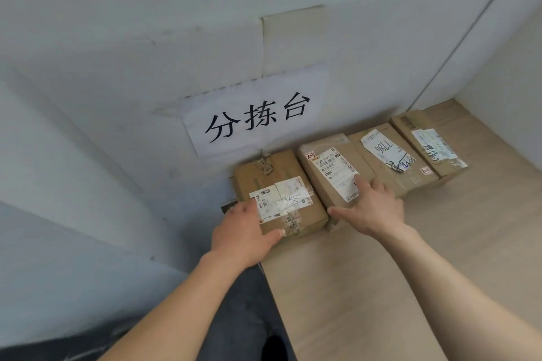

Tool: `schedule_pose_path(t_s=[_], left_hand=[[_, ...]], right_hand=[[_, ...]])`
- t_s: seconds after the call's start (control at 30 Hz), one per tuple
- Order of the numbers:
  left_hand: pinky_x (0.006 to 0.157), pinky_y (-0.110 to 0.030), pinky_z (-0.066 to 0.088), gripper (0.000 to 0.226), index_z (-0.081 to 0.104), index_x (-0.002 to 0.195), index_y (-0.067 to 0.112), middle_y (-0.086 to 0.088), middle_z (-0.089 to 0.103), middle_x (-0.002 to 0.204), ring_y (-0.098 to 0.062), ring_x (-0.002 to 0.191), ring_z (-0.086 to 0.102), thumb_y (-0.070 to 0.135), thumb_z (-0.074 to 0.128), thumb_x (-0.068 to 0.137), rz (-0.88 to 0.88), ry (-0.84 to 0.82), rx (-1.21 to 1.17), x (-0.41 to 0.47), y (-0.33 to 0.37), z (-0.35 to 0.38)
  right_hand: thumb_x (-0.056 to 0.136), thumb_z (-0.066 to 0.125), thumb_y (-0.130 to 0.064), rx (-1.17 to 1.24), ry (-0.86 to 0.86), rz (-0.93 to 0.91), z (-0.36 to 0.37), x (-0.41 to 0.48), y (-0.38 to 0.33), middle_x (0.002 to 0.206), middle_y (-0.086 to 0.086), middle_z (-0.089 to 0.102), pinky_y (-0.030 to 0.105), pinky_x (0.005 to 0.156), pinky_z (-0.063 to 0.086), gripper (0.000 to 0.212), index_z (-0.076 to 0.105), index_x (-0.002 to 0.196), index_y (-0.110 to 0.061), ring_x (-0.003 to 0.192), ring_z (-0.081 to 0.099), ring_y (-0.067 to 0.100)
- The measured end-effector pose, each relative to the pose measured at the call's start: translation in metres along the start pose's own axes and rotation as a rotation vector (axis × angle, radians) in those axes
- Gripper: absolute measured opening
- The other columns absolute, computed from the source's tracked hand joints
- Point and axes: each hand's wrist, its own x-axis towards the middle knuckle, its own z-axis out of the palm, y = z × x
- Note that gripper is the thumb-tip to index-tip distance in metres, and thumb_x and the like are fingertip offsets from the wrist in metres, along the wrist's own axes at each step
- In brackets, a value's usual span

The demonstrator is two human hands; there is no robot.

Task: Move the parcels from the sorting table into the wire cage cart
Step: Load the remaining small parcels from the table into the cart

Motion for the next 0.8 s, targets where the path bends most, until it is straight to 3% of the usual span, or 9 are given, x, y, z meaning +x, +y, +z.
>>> schedule_pose_path(t_s=[0.27,0.33,0.5,0.8], left_hand=[[0.098,-0.041,0.049,0.087,0.033,0.150,0.023,0.001,0.042,0.149,-0.022,0.130,0.046,0.072,0.057,0.082,0.010,-0.024,-0.039,0.012,-0.009,0.012],[0.102,-0.038,0.046,0.088,0.030,0.153,0.020,0.000,0.035,0.155,-0.022,0.135,0.043,0.068,0.059,0.085,0.015,-0.011,-0.081,0.012,-0.013,0.016],[0.095,-0.026,0.041,0.072,0.035,0.151,0.021,0.002,0.033,0.156,-0.016,0.129,0.048,0.046,0.064,0.091,0.043,0.051,-0.251,0.005,-0.027,0.024],[0.087,-0.020,0.041,0.054,0.047,0.139,0.028,0.008,0.047,0.132,-0.001,0.105,0.047,0.028,0.069,0.090,0.037,0.150,-0.438,-0.014,-0.051,0.042]], right_hand=[[0.058,0.066,-0.080,0.012,0.011,0.030,0.002,0.009,-0.003,0.140,0.015,0.045,0.046,0.102,0.039,0.103,0.038,0.145,-0.032,0.129,0.042,0.038],[0.058,0.068,-0.078,0.023,0.022,0.045,0.004,0.004,-0.004,0.136,0.015,0.047,0.045,0.103,0.038,0.102,0.040,0.143,-0.030,0.126,0.043,0.039],[0.058,0.070,-0.076,0.046,0.063,0.078,0.014,-0.020,-0.009,0.134,0.014,0.044,0.045,0.103,0.036,0.100,0.040,0.141,-0.028,0.125,0.039,0.038],[0.058,0.068,-0.079,0.086,0.107,0.157,0.039,-0.074,-0.009,0.131,0.014,0.042,0.044,0.104,0.033,0.101,0.039,0.140,-0.029,0.126,0.038,0.036]])
